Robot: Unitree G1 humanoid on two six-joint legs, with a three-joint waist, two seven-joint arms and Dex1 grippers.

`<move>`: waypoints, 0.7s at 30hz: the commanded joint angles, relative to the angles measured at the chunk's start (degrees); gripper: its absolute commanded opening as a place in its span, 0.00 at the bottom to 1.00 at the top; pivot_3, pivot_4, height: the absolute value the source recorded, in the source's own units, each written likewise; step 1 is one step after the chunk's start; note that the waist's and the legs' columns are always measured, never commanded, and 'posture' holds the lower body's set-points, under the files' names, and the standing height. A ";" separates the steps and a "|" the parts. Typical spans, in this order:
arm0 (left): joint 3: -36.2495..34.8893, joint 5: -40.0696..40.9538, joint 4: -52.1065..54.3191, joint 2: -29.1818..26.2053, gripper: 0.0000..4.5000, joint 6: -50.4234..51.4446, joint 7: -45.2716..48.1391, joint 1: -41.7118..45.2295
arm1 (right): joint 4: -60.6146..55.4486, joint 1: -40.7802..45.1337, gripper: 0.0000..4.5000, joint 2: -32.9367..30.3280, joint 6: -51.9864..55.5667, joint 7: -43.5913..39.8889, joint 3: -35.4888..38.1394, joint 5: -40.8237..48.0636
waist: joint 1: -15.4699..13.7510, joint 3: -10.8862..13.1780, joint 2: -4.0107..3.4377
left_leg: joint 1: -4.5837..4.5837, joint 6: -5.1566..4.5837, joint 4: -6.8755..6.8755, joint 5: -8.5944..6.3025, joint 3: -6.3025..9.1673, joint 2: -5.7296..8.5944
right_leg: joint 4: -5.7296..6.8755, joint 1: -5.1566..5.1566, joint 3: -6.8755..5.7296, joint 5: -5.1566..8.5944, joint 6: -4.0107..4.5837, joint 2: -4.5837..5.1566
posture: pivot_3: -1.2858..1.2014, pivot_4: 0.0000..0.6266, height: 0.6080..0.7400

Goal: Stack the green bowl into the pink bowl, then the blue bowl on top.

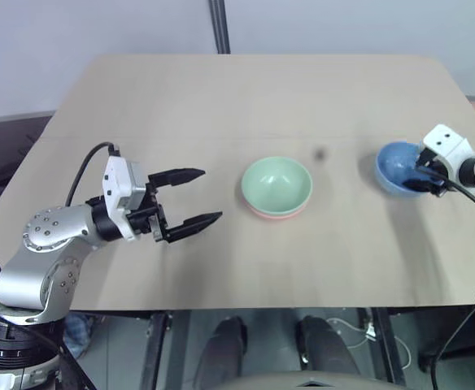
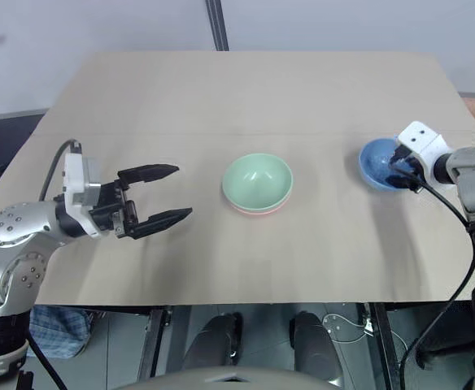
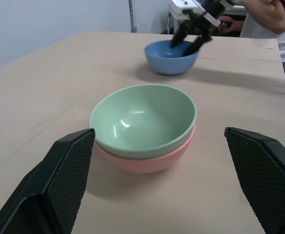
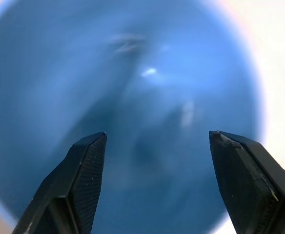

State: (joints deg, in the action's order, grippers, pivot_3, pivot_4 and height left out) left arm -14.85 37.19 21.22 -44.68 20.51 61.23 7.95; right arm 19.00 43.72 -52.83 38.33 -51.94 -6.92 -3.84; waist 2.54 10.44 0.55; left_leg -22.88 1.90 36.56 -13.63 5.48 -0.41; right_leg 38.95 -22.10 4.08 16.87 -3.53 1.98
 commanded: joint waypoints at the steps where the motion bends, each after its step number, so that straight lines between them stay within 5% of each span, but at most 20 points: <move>1: -0.22 -0.10 0.44 -0.56 1.00 -0.81 0.45 0.10 | -2.56 2.51 0.80 -0.40 1.96 0.13 3.90 2.32 | -0.05 0.00 0.00 | 0.00 0.00 -0.01 0.00 0.00 0.00 | -0.01 0.00 0.00 0.00 0.00 0.00 | 0.52 0.24 1.00; 8: -0.44 0.20 0.40 -0.57 1.00 -0.65 0.45 -0.02 | -14.52 -1.93 0.80 -0.74 10.84 -5.95 4.10 9.92 | -0.11 0.01 0.00 | -0.03 0.00 -0.02 0.00 0.03 -0.02 | -0.04 0.00 -0.01 0.00 0.00 -0.01 | 0.52 0.24 1.00; 20: -0.50 -0.16 0.44 -0.83 1.00 -0.75 0.54 -0.57 | -17.77 -9.58 0.80 -0.11 11.62 -1.20 -2.47 6.53 | -0.08 0.01 0.00 | 0.00 0.00 0.08 0.00 0.04 -0.01 | 0.02 0.04 -0.04 0.00 -0.01 -0.02 | 0.52 0.24 1.00; 21: -0.52 -0.12 0.54 -0.85 1.00 -0.69 0.50 -0.63 | -17.69 -9.63 0.67 0.04 11.10 -0.86 -2.47 6.47 | -0.07 0.01 0.00 | -0.01 0.00 0.08 0.00 0.04 -0.01 | 0.01 0.04 -0.03 0.00 -0.01 -0.01 | 0.52 0.24 1.00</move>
State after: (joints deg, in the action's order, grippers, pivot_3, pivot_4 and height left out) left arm -14.63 37.13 20.72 -44.76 20.50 61.54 7.44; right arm 2.43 33.56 -52.41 50.83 -53.93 -10.40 3.52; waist 2.47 10.45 0.55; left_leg -22.89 1.90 36.63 -13.63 5.51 -0.42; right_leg 38.96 -22.06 4.05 16.87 -3.54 1.97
